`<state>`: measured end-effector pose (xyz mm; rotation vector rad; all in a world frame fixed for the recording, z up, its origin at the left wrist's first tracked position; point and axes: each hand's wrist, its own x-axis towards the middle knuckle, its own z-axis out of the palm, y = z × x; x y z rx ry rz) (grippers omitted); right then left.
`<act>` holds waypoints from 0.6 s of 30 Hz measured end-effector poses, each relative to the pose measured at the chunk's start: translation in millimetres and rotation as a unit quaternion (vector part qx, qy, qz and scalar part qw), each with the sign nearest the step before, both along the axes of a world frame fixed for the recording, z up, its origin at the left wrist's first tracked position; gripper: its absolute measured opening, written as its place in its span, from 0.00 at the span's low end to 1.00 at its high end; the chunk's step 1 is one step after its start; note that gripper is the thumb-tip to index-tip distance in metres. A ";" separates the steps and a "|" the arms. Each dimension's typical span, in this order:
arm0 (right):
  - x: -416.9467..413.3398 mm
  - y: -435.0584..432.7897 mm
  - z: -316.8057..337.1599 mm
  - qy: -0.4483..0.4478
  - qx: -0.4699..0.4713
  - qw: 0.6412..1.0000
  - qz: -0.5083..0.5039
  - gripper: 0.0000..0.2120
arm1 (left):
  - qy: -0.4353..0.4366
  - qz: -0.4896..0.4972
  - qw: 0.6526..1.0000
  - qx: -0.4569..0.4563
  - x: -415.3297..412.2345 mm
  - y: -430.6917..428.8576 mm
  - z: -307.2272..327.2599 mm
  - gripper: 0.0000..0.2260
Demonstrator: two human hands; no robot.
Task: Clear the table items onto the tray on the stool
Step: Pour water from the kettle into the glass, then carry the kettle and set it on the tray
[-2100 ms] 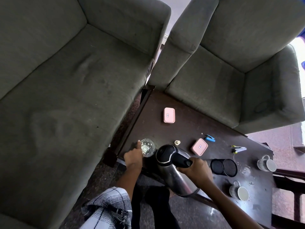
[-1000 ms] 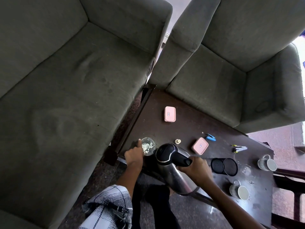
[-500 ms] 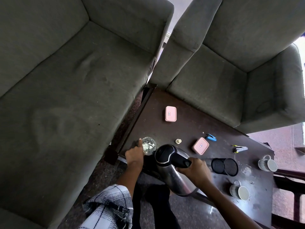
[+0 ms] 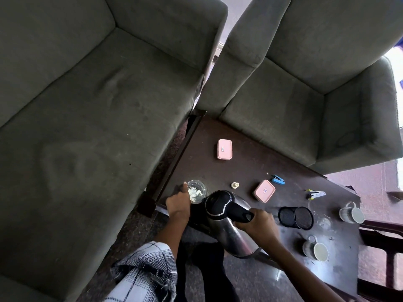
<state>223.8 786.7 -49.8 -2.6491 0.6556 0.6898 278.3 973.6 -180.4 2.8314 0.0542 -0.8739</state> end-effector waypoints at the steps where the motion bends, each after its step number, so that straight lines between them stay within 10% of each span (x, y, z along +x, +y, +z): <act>1: -1.0 -0.5 0.8 -0.004 -0.001 1.000 -0.002 0.20 | 0.003 0.003 1.000 -0.001 -0.1 -0.8 1.0 0.26; 11: -12.0 -13.8 11.6 -0.049 0.038 0.997 -0.046 0.16 | 0.075 0.101 0.984 -0.129 -1.5 9.5 21.2 0.27; 18: -31.5 -29.7 47.7 -0.127 0.094 0.982 -0.102 0.13 | 0.076 0.298 0.867 -0.393 10.9 -11.3 77.7 0.10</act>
